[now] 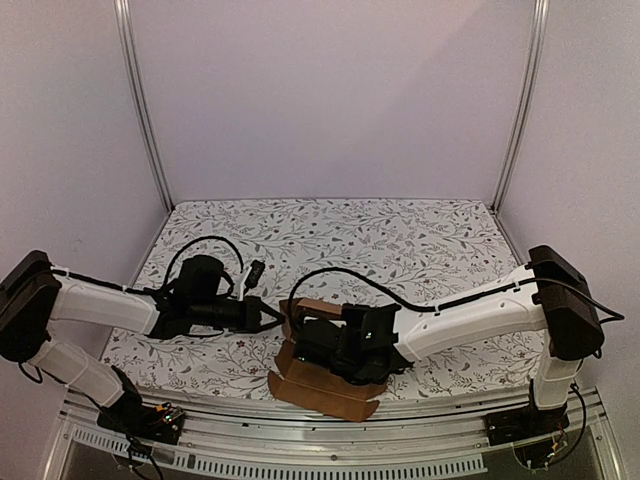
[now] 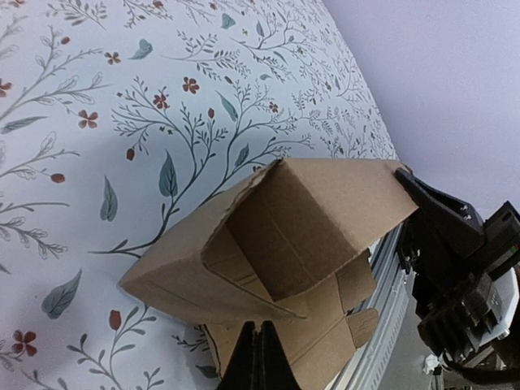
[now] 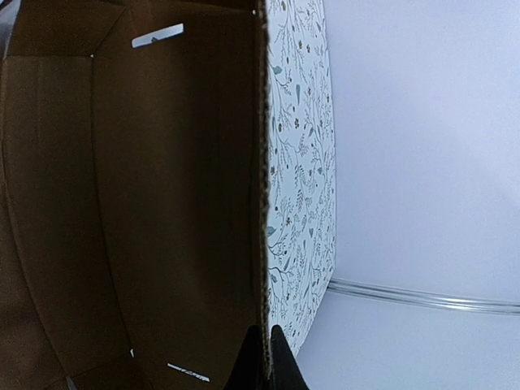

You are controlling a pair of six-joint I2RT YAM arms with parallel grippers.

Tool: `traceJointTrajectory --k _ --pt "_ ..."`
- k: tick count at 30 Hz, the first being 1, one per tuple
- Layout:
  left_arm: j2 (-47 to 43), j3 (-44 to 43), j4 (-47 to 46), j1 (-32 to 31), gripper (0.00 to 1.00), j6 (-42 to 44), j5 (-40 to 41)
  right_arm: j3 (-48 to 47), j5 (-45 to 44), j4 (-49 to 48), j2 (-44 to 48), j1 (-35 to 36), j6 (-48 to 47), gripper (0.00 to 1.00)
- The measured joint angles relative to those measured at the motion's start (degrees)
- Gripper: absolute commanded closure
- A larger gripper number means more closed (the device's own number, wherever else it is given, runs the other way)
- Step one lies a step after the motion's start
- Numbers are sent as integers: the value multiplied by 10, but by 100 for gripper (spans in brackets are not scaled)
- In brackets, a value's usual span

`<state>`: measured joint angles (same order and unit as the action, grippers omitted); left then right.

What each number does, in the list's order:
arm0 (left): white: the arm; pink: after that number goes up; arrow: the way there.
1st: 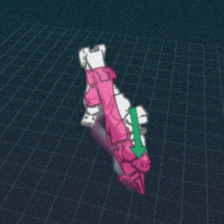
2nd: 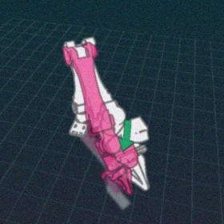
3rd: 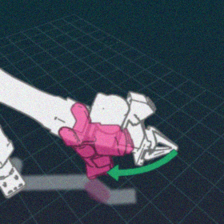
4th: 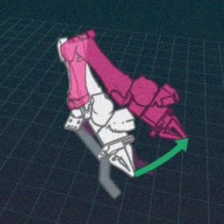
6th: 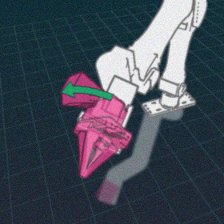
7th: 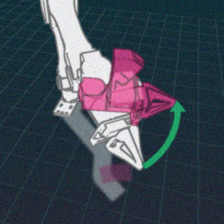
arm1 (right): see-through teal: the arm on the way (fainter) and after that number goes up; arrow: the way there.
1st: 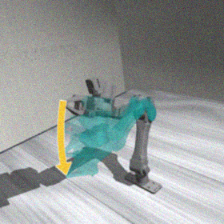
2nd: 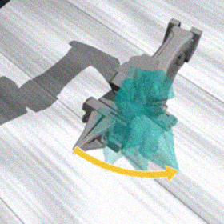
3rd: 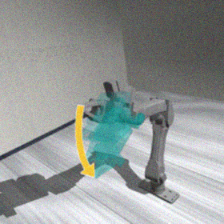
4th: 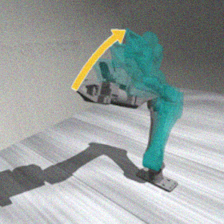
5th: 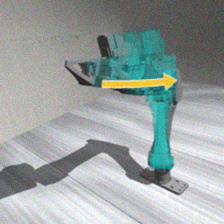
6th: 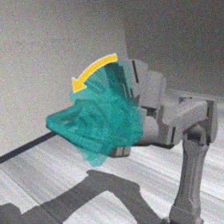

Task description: Fold the paper box

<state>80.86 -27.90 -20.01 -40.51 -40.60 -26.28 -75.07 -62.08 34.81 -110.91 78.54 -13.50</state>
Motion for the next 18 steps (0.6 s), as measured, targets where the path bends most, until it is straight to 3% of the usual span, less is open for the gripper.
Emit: traceJointTrajectory --k 11,18 --pt "-83 -17 122 2 100 49 99 0 -2 12 0 2 13 100" --pt "-37 -23 118 27 100 66 132 -1 -1 12 0 2 13 100"
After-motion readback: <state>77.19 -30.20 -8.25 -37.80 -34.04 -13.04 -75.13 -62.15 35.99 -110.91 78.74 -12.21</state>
